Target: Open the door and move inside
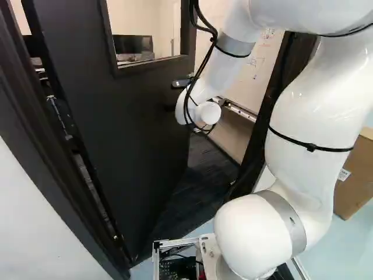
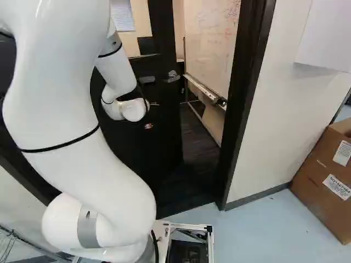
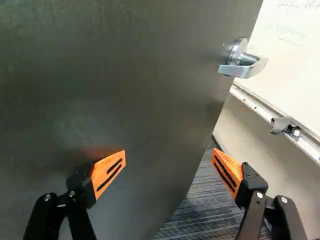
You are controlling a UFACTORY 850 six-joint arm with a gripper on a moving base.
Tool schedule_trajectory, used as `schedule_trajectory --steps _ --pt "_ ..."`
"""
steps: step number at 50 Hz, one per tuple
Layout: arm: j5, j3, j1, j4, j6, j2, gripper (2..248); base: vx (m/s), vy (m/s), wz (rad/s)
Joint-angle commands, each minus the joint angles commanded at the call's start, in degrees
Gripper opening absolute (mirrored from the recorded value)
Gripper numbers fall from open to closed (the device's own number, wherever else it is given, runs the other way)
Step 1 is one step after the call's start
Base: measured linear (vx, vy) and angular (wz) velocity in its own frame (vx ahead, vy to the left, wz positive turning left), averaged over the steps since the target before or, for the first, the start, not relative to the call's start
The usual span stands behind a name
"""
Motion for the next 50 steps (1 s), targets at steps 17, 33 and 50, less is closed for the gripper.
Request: schedule_trajectory --steps 17,33,50 --pt "0.0 -2.67 1.55 0.0 0.0 -2.41 247 0.0 0.0 0.0" --pt "0.0 -5.09 2.98 0.0 0.0 -4.56 247 0.0 0.0 0.0" --pt "0.0 -7.56 4.5 -0.8 0.0 -6.7 247 0.0 0.0 0.0"
